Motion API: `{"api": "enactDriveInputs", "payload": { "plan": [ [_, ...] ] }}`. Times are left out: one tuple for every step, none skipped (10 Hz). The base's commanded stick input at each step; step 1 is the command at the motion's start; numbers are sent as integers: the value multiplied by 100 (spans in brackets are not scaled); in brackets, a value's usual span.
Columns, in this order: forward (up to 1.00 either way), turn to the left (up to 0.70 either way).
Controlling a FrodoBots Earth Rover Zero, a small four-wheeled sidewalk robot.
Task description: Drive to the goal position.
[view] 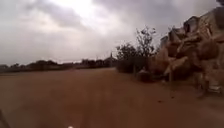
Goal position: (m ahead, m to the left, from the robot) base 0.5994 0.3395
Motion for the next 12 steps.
{"api": "enactDriveInputs", "payload": {
  "plan": [
    [50, 0],
    [50, 0],
    [50, 0],
    [50, 0],
    [50, 0],
    [50, 0],
    [50, 0],
    [50, 0],
    [50, 0],
    [50, 0],
    [50, 0],
    [50, 0]
  ]
}}
